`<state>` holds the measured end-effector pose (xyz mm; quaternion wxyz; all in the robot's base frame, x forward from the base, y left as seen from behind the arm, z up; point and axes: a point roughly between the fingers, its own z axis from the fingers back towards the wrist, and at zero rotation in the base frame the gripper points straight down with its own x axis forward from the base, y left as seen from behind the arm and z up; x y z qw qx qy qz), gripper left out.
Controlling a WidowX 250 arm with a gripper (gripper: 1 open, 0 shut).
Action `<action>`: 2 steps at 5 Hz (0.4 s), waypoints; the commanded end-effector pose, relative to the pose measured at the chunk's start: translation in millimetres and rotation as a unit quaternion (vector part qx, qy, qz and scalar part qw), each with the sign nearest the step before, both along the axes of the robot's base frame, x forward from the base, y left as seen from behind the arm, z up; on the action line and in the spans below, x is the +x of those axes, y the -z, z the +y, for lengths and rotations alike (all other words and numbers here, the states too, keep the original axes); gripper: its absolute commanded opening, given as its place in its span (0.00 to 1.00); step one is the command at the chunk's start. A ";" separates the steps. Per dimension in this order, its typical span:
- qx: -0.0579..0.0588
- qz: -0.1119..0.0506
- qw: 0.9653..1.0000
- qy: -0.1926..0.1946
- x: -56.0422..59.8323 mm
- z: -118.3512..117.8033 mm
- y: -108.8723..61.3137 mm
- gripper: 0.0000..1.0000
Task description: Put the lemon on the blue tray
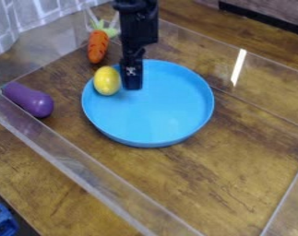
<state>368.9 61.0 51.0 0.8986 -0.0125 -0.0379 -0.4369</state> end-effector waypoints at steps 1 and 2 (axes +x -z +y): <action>0.006 -0.037 0.999 0.002 13.3 9.1 -18.8 1.00; 0.007 -0.037 0.999 0.009 16.5 11.4 -15.9 1.00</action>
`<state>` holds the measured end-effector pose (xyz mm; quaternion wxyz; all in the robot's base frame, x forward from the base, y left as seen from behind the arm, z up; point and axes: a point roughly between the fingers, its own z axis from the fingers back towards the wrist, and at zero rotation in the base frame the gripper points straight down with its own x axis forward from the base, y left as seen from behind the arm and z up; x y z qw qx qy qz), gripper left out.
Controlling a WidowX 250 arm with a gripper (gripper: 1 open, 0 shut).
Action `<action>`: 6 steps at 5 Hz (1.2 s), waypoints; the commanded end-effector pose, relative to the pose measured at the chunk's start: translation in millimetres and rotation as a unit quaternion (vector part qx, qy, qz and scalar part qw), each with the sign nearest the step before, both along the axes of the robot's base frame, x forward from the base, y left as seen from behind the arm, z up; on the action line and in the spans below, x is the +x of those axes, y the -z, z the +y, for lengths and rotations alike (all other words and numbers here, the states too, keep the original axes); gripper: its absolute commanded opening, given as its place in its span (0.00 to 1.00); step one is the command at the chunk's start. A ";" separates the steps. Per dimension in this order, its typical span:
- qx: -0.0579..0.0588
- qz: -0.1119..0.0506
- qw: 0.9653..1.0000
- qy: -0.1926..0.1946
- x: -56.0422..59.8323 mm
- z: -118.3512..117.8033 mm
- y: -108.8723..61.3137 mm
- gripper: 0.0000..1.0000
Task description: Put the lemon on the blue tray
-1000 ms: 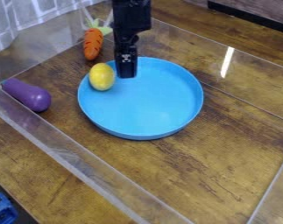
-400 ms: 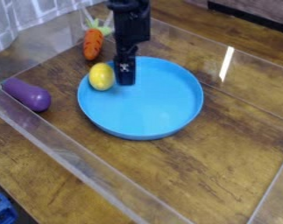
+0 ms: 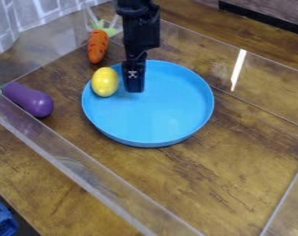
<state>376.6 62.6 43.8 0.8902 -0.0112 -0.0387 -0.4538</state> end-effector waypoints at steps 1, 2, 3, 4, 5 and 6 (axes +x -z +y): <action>0.007 -0.035 0.999 -0.004 11.4 11.9 -20.1 1.00; 0.010 -0.034 0.999 0.002 13.5 14.3 -16.2 1.00; 0.012 -0.033 0.999 0.007 15.2 16.8 -12.3 1.00; 0.014 -0.031 0.999 0.010 16.9 17.5 -7.9 1.00; 0.014 -0.028 0.999 0.006 17.2 16.5 -6.4 0.00; 0.013 -0.025 1.000 0.001 17.2 15.1 -6.1 0.00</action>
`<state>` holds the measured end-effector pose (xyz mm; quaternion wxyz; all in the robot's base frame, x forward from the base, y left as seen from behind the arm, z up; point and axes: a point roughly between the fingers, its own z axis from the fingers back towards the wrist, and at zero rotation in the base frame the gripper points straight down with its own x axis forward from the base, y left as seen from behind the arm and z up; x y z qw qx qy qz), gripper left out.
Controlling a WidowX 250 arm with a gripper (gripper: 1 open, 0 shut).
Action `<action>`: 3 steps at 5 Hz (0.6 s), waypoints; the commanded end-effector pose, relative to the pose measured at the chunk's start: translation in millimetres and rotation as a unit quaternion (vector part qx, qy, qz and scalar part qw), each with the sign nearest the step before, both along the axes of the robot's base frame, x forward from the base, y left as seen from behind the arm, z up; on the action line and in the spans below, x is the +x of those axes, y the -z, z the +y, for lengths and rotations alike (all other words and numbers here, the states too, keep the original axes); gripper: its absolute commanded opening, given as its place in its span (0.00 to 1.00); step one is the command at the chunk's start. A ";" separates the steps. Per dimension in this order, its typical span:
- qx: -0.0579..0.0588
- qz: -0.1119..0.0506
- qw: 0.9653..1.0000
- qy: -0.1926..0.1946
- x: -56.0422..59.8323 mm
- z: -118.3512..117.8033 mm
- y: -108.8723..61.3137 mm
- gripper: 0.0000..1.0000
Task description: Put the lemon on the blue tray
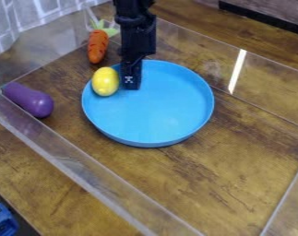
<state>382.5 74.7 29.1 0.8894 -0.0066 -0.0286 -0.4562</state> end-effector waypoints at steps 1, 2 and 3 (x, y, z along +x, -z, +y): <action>0.003 -0.025 1.000 -0.006 9.8 0.2 -23.4 0.00; -0.001 -0.020 1.000 -0.012 8.8 -2.3 -24.5 0.00; -0.003 -0.014 1.000 -0.017 7.8 -4.7 -25.5 0.00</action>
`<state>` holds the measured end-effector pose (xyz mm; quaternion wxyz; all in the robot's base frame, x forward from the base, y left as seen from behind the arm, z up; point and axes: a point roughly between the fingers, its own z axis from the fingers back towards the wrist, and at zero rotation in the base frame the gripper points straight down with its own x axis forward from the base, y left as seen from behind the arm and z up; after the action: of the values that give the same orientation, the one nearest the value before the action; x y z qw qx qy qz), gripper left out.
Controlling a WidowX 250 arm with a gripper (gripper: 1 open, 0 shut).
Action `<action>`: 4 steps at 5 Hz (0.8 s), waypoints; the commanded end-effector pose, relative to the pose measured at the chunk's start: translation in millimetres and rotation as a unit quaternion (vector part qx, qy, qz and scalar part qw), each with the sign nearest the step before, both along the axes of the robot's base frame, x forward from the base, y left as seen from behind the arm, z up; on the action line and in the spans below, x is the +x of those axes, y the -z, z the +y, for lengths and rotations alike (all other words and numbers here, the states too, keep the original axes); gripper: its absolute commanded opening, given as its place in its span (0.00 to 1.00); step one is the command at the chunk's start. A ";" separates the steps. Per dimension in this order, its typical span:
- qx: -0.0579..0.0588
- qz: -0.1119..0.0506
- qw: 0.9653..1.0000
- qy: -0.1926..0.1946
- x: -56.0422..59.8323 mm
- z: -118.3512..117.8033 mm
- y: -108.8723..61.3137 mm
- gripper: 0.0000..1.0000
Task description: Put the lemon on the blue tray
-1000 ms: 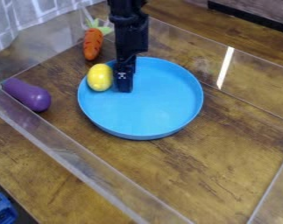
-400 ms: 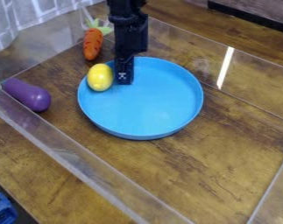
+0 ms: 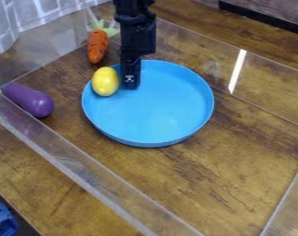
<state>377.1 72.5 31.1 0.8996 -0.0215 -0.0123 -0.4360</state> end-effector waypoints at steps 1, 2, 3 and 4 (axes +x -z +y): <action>0.000 -0.030 1.000 -0.002 12.1 -5.3 -25.0 0.00; -0.002 -0.025 1.000 -0.006 11.4 -7.5 -24.2 0.00; -0.005 -0.019 1.000 -0.011 10.7 -9.9 -23.9 0.00; -0.008 -0.015 1.000 -0.015 10.2 -12.4 -23.8 0.00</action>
<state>376.0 61.4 35.1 0.9072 -0.0374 -0.0029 -0.4190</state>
